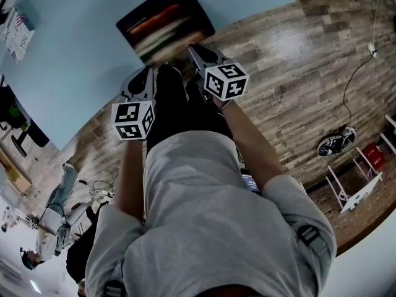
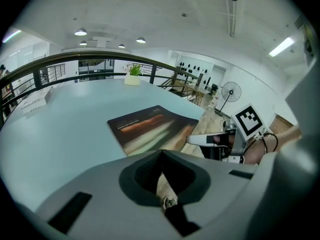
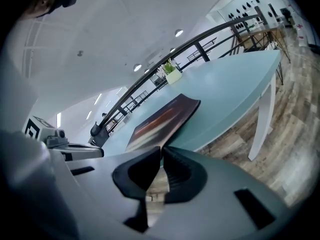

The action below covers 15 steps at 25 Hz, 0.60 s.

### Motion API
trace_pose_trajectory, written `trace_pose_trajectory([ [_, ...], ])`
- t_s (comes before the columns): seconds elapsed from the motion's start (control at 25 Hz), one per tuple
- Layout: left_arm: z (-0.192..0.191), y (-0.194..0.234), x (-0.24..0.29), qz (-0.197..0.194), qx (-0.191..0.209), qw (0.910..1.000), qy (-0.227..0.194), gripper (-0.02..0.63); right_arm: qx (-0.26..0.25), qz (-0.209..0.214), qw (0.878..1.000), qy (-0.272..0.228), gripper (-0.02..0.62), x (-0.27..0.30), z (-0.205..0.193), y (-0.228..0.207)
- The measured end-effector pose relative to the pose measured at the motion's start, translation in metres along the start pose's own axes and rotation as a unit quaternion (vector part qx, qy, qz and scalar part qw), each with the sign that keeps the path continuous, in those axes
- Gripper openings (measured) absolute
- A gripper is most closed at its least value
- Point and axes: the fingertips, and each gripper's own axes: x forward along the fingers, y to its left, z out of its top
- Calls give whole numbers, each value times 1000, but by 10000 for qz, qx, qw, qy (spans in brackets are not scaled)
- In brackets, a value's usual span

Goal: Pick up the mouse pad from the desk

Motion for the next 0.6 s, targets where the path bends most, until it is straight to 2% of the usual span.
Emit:
trace_pose_trajectory([
  [0.6, 10, 15, -3, -105, -75, 9998, -171, 12, -341, 64, 9993, -123, 16, -6, 18, 22],
])
